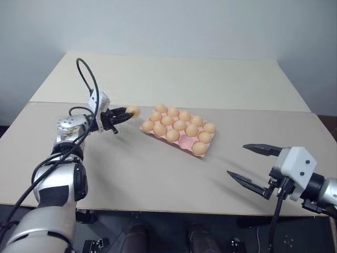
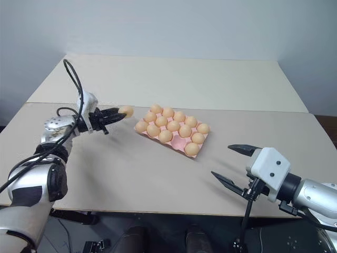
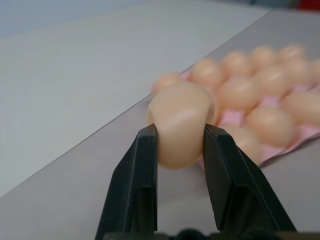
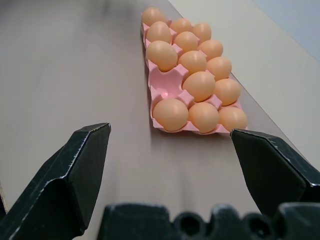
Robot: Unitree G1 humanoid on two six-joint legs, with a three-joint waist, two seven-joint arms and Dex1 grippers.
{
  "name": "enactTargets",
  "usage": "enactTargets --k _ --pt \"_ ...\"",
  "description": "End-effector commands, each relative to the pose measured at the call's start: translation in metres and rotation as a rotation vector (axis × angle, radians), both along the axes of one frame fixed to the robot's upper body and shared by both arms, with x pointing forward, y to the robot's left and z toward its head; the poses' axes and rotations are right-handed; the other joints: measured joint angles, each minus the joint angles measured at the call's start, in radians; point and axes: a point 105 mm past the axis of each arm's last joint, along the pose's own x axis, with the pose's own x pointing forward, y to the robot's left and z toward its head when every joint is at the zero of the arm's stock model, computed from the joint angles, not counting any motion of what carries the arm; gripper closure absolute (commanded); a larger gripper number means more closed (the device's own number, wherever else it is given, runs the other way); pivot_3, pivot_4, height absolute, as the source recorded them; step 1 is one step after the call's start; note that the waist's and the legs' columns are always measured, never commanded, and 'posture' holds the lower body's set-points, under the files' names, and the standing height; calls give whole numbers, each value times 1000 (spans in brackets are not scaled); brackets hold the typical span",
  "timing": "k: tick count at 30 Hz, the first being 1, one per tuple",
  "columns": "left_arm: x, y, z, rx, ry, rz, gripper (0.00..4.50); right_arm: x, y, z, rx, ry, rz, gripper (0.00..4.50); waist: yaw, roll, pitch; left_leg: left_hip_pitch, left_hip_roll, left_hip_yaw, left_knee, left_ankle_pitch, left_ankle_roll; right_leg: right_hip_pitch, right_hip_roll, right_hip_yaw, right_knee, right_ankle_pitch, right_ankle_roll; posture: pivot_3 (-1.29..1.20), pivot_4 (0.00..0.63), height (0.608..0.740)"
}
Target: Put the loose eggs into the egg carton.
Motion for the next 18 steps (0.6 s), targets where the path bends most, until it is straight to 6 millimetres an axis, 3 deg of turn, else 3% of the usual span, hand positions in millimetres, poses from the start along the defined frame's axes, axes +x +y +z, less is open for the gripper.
enactTargets --k 1,10,18 --pt "-11 -22 31 -48 -74 -201 3458 -5 -1 10 -27 -41 16 0 0 0 0 0 0 0 0 0 0 0 0 0 0 0 0 0 150 740" --pt "-18 -98 7 60 -38 -430 3458 -16 -7 9 -40 -42 -42 0 -1 0 0 0 0 0 0 0 0 0 0 0 0 0 0 0 150 740" --pt "-16 -121 -15 202 -53 -426 3458 -27 -9 6 -34 -40 -102 0 -7 0 0 1 -1 0 0 0 1 0 0 1 0 0 0 0 150 740"
